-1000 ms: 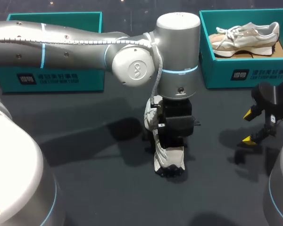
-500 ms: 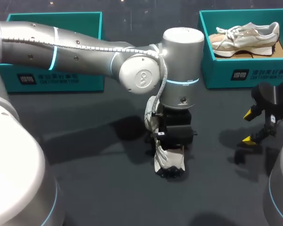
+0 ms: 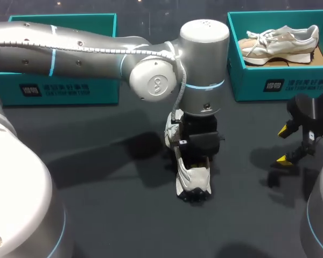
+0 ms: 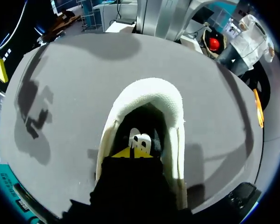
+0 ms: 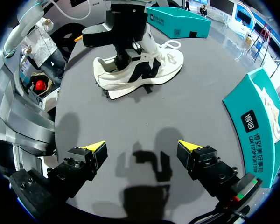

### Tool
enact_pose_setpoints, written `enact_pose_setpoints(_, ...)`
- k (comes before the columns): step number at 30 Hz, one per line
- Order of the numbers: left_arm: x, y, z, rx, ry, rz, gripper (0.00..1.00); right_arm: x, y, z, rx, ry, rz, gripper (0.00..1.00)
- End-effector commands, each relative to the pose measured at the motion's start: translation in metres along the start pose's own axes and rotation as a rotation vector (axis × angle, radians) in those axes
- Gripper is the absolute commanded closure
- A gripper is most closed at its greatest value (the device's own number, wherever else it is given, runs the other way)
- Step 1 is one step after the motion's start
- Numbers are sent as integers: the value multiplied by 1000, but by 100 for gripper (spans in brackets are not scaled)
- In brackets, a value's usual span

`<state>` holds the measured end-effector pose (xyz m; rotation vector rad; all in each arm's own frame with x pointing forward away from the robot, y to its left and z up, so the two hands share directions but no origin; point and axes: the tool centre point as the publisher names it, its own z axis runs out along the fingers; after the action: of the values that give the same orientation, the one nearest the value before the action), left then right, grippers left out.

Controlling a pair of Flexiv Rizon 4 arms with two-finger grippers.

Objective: Take the shoe out of the shoebox, open the shoe tongue, remove and reinsert the insole, then place the shoe into the shoebox

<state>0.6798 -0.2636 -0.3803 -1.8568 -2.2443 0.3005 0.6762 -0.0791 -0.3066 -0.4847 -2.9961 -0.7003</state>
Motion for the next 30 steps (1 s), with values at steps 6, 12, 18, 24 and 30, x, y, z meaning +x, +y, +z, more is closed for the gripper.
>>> enact_pose_setpoints(6, 12, -10, -34, -99, -85, 51, 100, 2, 0, 0, 2, -3, 1, 0)
enact_pose_setpoints(12, 12, -1, -39, -160, -96, 50, 100, 2, 0, 0, 2, -3, 1, 0)
enact_pose_setpoints(18, 11, 10, -42, -207, -110, 60, 100, 2, 0, 0, 2, -3, 1, 0)
enact_pose_setpoints(24, 5, 21, -45, -244, -123, 52, 100, 2, 0, 0, 2, -3, 1, 0)
enact_pose_setpoints(30, 3, 24, -46, -254, -115, 40, 100, 2, 0, 0, 2, -3, 1, 0)
